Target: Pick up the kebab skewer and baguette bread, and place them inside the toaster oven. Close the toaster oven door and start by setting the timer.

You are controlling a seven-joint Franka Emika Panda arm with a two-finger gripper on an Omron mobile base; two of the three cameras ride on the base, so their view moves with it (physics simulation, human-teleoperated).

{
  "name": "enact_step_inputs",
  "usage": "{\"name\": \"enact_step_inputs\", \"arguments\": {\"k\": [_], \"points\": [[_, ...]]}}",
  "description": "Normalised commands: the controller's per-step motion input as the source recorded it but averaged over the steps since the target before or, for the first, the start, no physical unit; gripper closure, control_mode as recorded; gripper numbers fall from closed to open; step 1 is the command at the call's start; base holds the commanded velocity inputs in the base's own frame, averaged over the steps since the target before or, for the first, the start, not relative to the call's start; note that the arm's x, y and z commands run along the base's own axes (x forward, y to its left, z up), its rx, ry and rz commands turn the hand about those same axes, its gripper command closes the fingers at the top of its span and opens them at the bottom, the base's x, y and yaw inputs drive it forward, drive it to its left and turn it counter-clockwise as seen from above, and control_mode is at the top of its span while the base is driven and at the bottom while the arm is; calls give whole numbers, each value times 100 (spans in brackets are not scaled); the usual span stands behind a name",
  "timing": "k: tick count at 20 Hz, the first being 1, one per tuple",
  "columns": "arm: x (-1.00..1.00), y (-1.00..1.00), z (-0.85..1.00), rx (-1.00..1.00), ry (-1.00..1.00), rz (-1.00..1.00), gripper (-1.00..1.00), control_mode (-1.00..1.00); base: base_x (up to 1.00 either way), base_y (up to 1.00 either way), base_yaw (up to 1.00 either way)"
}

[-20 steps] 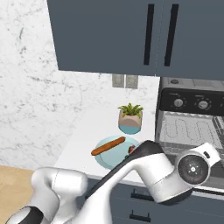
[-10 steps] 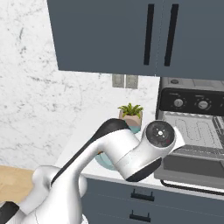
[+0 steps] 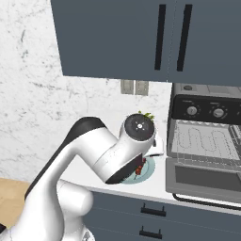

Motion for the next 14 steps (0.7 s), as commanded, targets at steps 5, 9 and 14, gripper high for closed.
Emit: {"name": "enact_step_inputs", "arguments": {"k": [5, 9, 14], "points": [[27, 71, -15, -1, -1, -30, -100, -100, 0, 0, 0], [37, 4, 0, 0, 18, -15, -100, -100, 0, 0, 0], [12, -23, -19, 0, 16, -2, -100, -100, 0, 0, 0]]}}
